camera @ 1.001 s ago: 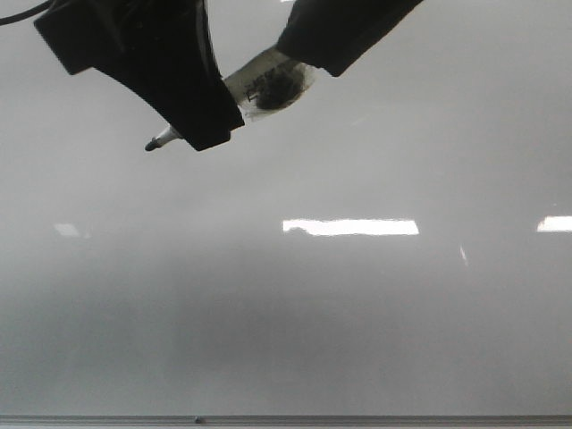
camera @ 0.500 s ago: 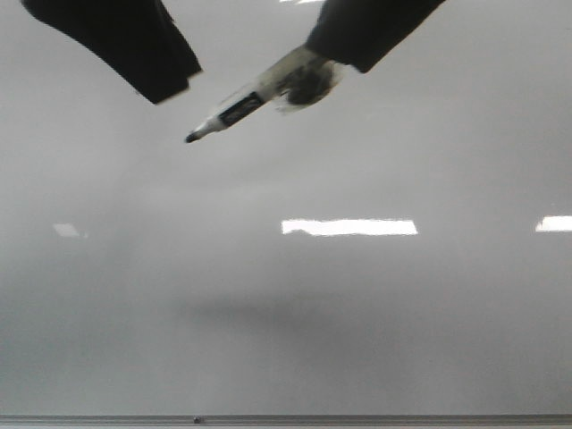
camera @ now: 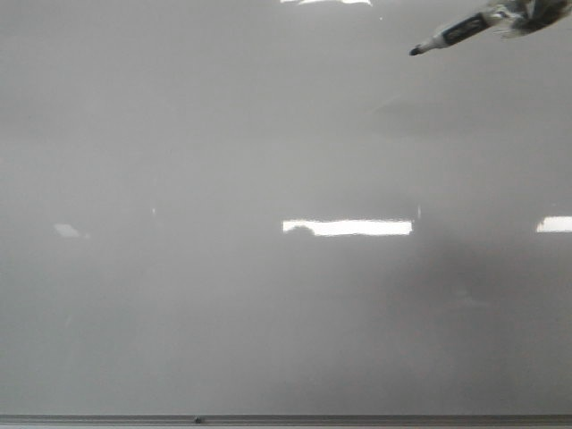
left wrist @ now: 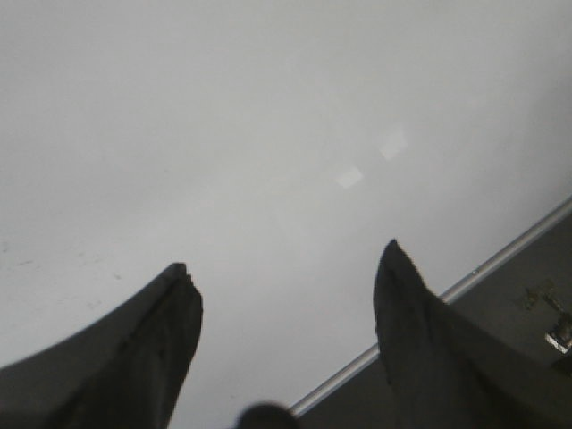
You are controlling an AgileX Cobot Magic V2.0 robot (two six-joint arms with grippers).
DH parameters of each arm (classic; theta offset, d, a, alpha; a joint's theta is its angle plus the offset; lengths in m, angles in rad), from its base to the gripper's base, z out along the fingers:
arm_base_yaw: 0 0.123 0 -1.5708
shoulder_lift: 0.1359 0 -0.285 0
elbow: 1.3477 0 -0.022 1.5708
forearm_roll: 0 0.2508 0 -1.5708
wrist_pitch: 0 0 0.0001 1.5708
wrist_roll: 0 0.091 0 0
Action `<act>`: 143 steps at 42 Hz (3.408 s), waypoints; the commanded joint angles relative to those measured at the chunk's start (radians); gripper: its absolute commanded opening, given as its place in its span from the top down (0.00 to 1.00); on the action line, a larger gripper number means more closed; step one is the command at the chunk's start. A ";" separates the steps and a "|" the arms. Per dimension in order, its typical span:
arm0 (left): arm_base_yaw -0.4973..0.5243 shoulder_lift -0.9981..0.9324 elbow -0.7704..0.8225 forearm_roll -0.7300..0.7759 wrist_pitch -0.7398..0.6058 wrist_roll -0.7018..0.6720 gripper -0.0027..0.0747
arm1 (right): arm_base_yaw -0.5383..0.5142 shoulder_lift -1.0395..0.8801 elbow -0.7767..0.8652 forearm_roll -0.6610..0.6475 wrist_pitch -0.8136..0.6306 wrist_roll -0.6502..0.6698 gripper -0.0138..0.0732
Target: Write number 5 on whiteboard
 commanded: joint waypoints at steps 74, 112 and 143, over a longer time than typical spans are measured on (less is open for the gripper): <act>0.009 -0.022 -0.019 -0.073 -0.140 -0.015 0.43 | 0.057 0.368 -0.042 0.079 -0.303 0.009 0.92; 0.009 -0.022 -0.019 -0.073 -0.140 -0.015 0.43 | 0.074 0.444 -0.044 0.033 -0.241 0.009 0.92; 0.009 -0.022 -0.019 -0.073 -0.137 -0.015 0.43 | 0.040 0.313 -0.062 -0.017 -0.292 0.010 0.92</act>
